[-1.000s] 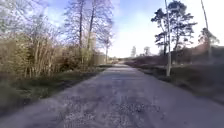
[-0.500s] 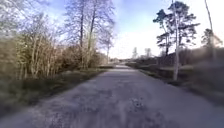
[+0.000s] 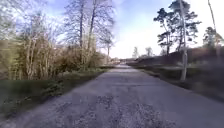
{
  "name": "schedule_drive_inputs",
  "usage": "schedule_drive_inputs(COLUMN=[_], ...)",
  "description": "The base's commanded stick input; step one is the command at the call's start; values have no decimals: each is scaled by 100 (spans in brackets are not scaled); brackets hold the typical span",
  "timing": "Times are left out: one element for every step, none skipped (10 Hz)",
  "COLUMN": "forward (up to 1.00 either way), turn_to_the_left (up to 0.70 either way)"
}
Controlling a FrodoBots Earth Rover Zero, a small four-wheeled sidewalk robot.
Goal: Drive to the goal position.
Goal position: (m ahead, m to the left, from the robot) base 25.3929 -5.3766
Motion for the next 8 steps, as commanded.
schedule_drive_inputs(forward=[100, 100, 100, 100, 100, 100, 100, 100], turn_to_the_left=[0, 0, 0, -3, -9, -39, -39, -23])
